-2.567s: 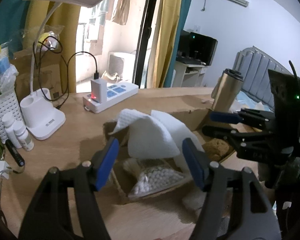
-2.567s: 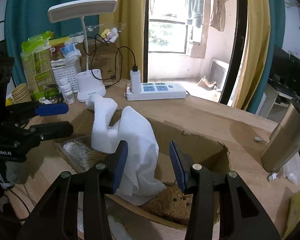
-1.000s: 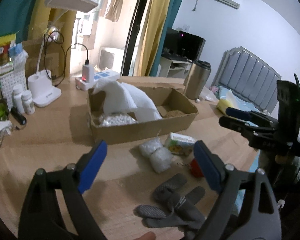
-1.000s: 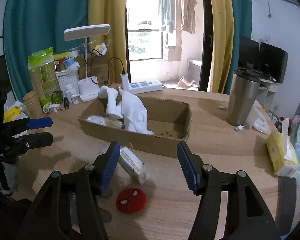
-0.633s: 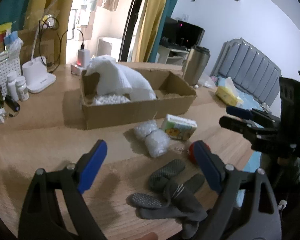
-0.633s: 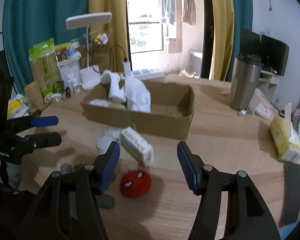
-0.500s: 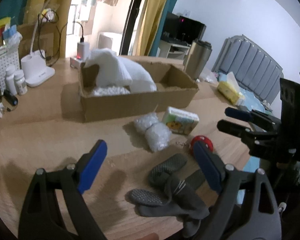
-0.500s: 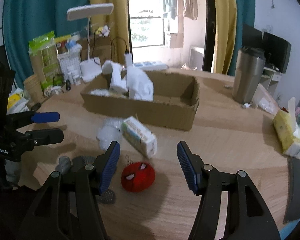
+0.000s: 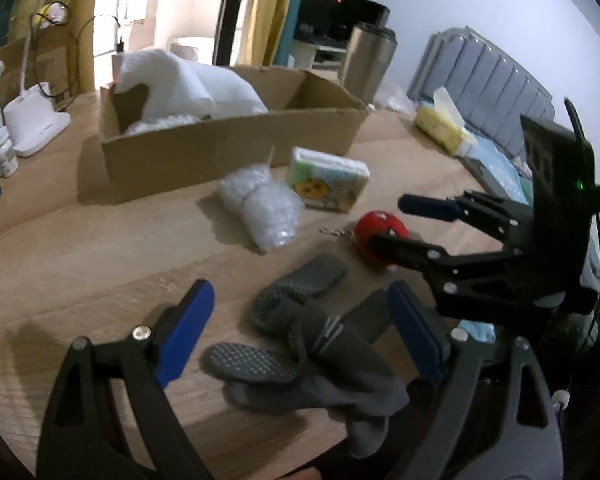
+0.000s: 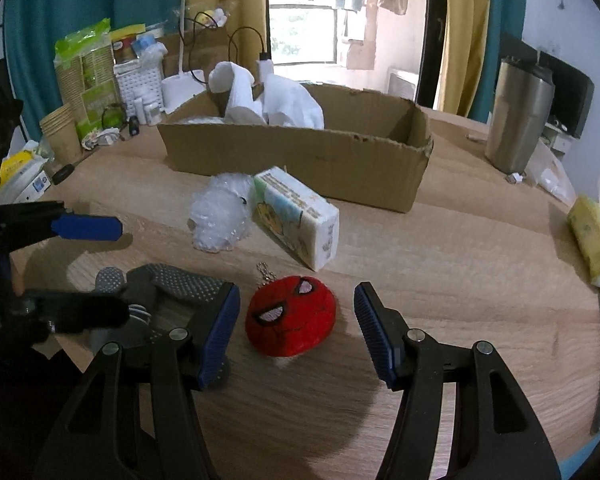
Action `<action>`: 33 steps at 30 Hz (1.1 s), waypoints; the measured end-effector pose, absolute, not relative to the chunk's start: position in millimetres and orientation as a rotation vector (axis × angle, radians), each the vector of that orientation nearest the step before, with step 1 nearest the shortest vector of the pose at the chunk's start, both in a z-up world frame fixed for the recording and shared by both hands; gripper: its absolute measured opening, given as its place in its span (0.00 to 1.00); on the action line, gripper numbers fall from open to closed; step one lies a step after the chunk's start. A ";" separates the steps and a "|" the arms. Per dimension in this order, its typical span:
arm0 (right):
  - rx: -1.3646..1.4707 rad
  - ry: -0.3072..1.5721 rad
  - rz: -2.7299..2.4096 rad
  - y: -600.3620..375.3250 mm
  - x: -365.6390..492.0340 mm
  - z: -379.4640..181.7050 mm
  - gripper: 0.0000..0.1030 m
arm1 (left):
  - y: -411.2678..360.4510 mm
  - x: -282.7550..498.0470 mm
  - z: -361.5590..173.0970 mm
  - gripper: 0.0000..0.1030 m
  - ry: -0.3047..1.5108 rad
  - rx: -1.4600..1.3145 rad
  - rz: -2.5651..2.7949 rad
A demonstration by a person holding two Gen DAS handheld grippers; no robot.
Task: Organize soft objects
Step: 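Grasp the grey gloves with the left tool while the right tool grasps the red plush ball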
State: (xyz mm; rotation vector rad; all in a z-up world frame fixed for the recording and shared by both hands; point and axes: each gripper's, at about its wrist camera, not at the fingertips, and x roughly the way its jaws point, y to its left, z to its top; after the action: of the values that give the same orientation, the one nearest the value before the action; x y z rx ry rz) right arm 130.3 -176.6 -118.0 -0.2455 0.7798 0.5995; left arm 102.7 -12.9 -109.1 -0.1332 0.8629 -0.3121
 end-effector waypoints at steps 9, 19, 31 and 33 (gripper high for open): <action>-0.273 0.787 0.598 -175.6 128.3 -128.6 0.48 | -27.3 103.6 -118.1 0.87 0.921 -0.070 -0.330; -0.231 0.757 0.594 -196.0 128.9 -120.9 0.47 | -36.4 100.6 -124.1 0.67 0.938 -0.024 -0.347; -0.186 0.733 0.573 -211.5 131.1 -113.9 0.47 | -34.1 98.1 -122.8 0.40 0.921 -0.009 -0.343; -0.183 0.730 0.573 -212.5 131.3 -112.8 0.47 | -34.5 97.8 -121.7 0.40 0.914 -0.009 -0.343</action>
State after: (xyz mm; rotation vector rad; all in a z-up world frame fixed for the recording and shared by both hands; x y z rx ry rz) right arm 131.3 -212.5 -112.8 -0.1834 0.7300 0.5730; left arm 97.8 -34.5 -121.7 -0.0085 0.9144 -0.3426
